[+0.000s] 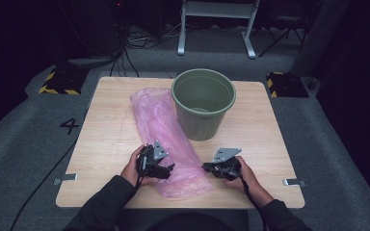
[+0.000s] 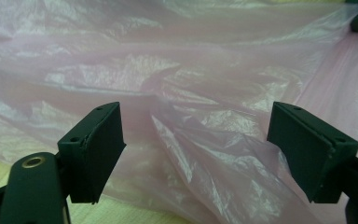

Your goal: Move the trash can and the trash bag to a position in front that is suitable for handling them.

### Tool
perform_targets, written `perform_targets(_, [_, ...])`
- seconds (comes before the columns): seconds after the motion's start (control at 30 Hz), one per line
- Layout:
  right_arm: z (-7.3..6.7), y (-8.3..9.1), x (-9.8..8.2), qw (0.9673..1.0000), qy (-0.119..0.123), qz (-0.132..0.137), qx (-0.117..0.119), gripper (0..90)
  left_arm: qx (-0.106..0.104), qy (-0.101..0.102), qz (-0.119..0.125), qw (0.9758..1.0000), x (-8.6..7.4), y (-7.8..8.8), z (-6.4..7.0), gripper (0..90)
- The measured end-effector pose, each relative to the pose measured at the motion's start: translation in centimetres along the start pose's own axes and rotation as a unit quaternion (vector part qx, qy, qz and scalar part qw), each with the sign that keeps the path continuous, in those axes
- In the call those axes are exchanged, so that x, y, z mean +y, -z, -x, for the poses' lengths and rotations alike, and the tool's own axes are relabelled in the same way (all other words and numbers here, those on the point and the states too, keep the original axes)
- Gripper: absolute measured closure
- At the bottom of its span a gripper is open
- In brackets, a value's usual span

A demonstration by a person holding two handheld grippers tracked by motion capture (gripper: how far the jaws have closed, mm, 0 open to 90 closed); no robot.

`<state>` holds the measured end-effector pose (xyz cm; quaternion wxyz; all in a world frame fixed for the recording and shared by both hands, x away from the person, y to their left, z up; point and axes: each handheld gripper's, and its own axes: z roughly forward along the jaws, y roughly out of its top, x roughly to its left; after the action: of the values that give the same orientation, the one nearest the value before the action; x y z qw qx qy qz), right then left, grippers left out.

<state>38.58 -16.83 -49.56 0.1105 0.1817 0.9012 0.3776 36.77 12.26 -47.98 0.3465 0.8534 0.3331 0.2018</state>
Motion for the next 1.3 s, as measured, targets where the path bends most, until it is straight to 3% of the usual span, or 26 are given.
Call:
perform_targets(0.1, [1.2, 0.8, -0.9, 0.9999, -0.009, 0.001, -0.012, 87.3, 0.01, 0.0, 0.014, 0.9999, 0.0, 0.6, -0.3, 20.7])
perform_targets(0.23, [2.0, 1.3, -1.5, 0.9997, -0.021, 0.0, -0.014, 88.3, 0.014, 0.016, 0.025, 0.9995, -0.3, 1.2, -1.0, 21.3])
perform_targets(0.33, [2.2, 1.5, -1.6, 0.9996, -0.023, 0.013, -0.007, 76.9, 0.015, 0.017, 0.023, 0.9995, -0.3, 1.0, -1.0, 21.4])
perform_targets(0.47, [1.1, 1.7, -0.7, 0.9996, -0.006, 0.026, -0.011, 56.2, 0.022, -0.006, 0.021, 0.9995, 0.0, 1.0, -0.2, 21.5])
perform_targets(0.57, [-0.2, 1.8, 0.5, 0.9985, -0.009, 0.053, 0.003, 47.7, 0.022, -0.014, 0.014, 0.9996, 0.0, 0.8, 0.1, 20.0])
perform_targets(0.73, [-1.6, 1.6, 1.8, 0.9966, -0.002, 0.076, 0.032, 45.8, 0.022, -0.011, 0.01, 0.9997, -0.1, 0.7, 0.0, 20.3])
perform_targets(0.8, [-2.6, 0.9, 2.2, 0.9967, 0.011, 0.067, 0.045, 43.5, 0.022, -0.01, 0.015, 0.9996, -0.1, 0.8, 0.1, 20.4])
perform_targets(1.0, [-3.7, -0.9, 2.1, 0.9978, 0.021, 0.034, 0.053, 34.1, 0.019, -0.011, 0.022, 0.9995, 0.0, 1.2, -0.2, 20.4])
perform_targets(1.17, [-3.4, -1.5, 1.8, 0.9985, 0.014, 0.022, 0.049, 36.0, 0.014, -0.008, 0.041, 0.999, 0.1, 2.3, -0.7, 21.1])
perform_targets(1.2, [-3.3, -1.6, 1.5, 0.9986, 0.015, 0.018, 0.046, 44.6, 0.012, -0.004, 0.047, 0.9988, 0.1, 2.6, -0.8, 21.3])
perform_targets(1.3, [-3.2, -1.7, 1.4, 0.9985, 0.019, 0.017, 0.048, 53.4, 0.015, 0.0, 0.053, 0.9985, 0.1, 3.2, -1.3, 21.5])
